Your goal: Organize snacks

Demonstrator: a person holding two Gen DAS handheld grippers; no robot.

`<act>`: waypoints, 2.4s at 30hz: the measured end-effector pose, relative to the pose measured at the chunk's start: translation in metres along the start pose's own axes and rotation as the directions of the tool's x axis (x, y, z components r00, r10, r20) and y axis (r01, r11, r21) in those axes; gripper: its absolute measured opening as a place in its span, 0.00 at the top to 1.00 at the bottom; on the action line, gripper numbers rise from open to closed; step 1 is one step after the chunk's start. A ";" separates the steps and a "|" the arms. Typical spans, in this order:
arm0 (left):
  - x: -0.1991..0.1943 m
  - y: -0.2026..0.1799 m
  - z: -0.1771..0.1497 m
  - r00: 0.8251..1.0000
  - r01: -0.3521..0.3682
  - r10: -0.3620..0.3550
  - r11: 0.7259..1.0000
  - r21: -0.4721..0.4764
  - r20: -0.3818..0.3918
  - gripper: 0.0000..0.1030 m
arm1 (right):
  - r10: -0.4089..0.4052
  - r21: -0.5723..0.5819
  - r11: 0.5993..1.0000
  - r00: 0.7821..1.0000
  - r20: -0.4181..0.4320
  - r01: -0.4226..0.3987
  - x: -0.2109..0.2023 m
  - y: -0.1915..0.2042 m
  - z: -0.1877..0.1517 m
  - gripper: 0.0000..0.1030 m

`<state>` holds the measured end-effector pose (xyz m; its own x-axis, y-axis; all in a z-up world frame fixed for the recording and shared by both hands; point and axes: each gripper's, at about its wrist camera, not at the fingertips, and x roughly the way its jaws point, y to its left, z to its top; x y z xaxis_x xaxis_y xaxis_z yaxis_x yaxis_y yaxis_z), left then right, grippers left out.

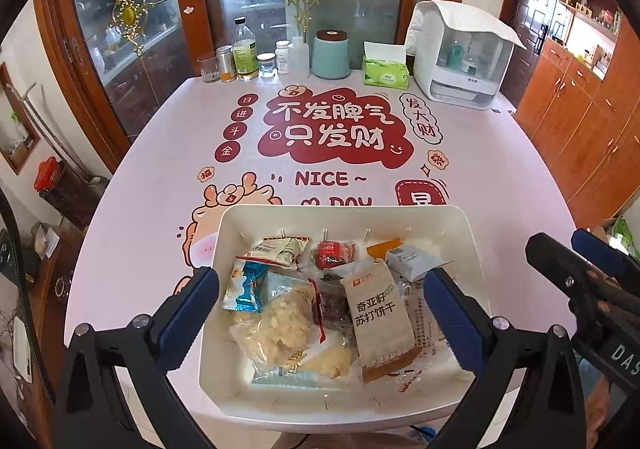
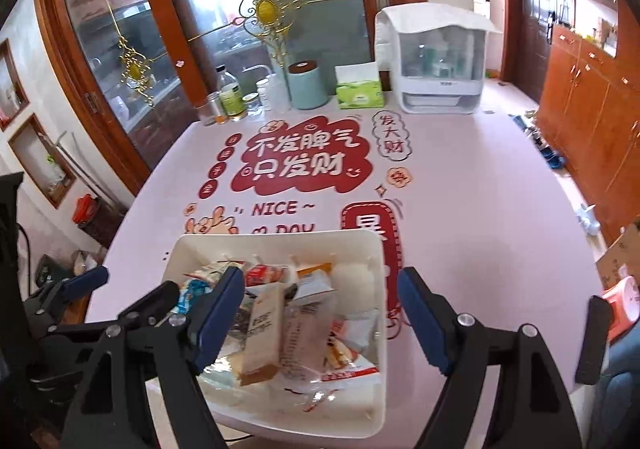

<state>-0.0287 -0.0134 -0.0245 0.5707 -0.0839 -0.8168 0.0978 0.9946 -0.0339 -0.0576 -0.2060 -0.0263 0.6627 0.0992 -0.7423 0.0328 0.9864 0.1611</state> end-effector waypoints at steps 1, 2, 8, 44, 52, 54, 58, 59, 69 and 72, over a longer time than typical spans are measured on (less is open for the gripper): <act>-0.001 0.000 0.000 1.000 0.001 -0.001 1.000 -0.008 -0.001 0.01 | -0.009 -0.009 1.000 1.000 0.002 0.009 -0.002 0.001 0.000 0.23; -0.001 0.001 0.001 1.000 0.003 -0.003 1.000 -0.015 -0.004 0.01 | -0.016 -0.017 1.000 1.000 0.003 0.016 -0.003 0.001 -0.001 0.23; -0.005 0.002 -0.001 1.000 0.004 -0.004 1.000 -0.027 -0.003 0.01 | -0.015 -0.036 0.999 1.000 -0.015 0.014 -0.007 0.003 -0.004 0.23; -0.013 -0.005 -0.003 0.999 -0.038 0.039 0.999 -0.016 0.023 0.01 | -0.004 -0.044 0.999 1.000 -0.015 0.003 -0.016 0.009 -0.008 0.23; -0.013 -0.005 -0.003 0.999 -0.037 0.038 0.999 -0.016 0.022 0.01 | -0.003 -0.045 0.999 1.000 -0.016 0.002 -0.015 0.008 -0.008 0.23; -0.013 -0.005 -0.003 0.999 -0.037 0.037 0.999 -0.015 0.022 0.01 | -0.003 -0.044 0.999 1.000 -0.016 0.002 -0.016 0.009 -0.008 0.23; -0.013 -0.005 -0.003 0.999 -0.038 0.039 0.999 -0.015 0.022 0.01 | -0.001 -0.043 0.999 1.000 -0.016 0.000 -0.016 0.008 -0.008 0.23; -0.013 -0.005 -0.003 0.999 -0.038 0.039 0.999 -0.015 0.022 0.01 | -0.002 -0.043 0.999 1.000 -0.016 0.001 -0.016 0.008 -0.008 0.23; -0.013 -0.004 -0.004 0.999 -0.037 0.037 0.999 -0.016 0.020 0.01 | -0.001 -0.042 0.999 1.000 -0.017 0.000 -0.015 0.007 -0.008 0.23; -0.012 -0.003 -0.004 0.999 -0.037 0.038 0.999 -0.016 0.020 0.01 | 0.000 -0.042 0.999 1.000 -0.017 -0.001 -0.015 0.007 -0.009 0.23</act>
<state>-0.0392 -0.0152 -0.0165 0.5900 -0.0477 -0.8060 0.0637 0.9979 -0.0124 -0.0740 -0.1990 -0.0195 0.6503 0.1012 -0.7529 0.0013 0.9909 0.1343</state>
